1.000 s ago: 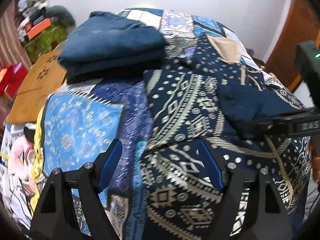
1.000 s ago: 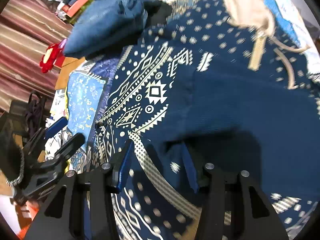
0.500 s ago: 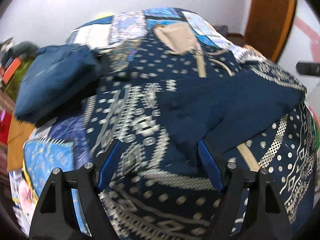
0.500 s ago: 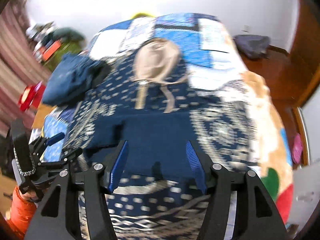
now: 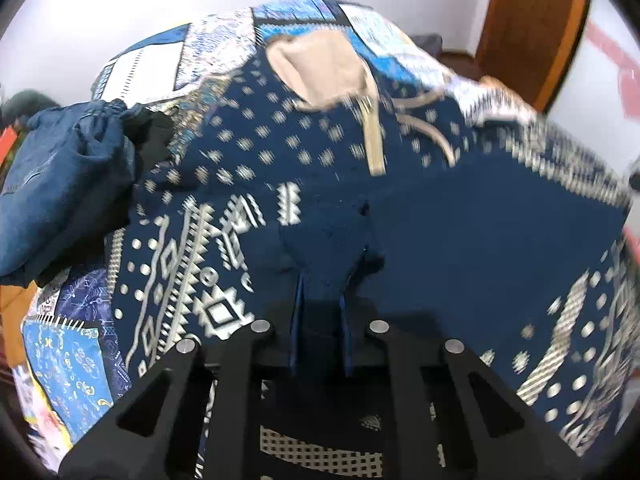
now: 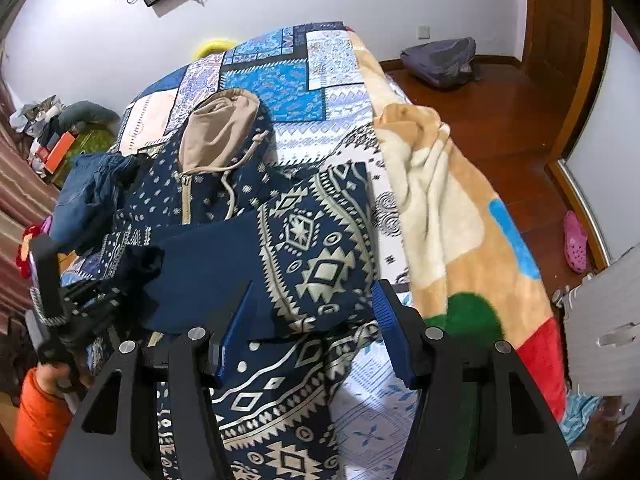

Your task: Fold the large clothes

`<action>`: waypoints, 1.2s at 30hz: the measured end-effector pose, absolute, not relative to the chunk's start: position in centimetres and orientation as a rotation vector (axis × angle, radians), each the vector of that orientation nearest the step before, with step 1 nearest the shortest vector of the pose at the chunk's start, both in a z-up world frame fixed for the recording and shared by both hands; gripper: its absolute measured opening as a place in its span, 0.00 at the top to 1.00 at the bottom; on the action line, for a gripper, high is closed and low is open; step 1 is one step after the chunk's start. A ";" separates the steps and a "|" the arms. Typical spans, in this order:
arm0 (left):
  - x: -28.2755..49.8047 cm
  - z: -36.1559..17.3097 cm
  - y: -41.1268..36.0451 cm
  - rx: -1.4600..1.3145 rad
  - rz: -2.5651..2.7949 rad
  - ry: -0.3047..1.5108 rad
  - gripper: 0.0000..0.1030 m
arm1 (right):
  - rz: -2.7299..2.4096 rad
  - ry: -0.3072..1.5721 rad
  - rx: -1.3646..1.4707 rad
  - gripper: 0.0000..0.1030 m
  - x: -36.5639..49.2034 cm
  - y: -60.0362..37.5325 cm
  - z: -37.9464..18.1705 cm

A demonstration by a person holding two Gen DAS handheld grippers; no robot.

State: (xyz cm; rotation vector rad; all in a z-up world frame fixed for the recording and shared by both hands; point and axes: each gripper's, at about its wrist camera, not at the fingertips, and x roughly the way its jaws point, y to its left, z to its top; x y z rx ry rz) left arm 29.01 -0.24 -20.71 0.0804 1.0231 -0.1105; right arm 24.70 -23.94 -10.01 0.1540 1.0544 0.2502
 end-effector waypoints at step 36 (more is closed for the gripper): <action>21.0 -22.4 17.5 -0.178 0.263 1.062 0.42 | 0.243 1.130 0.046 0.43 25.9 -21.3 -14.1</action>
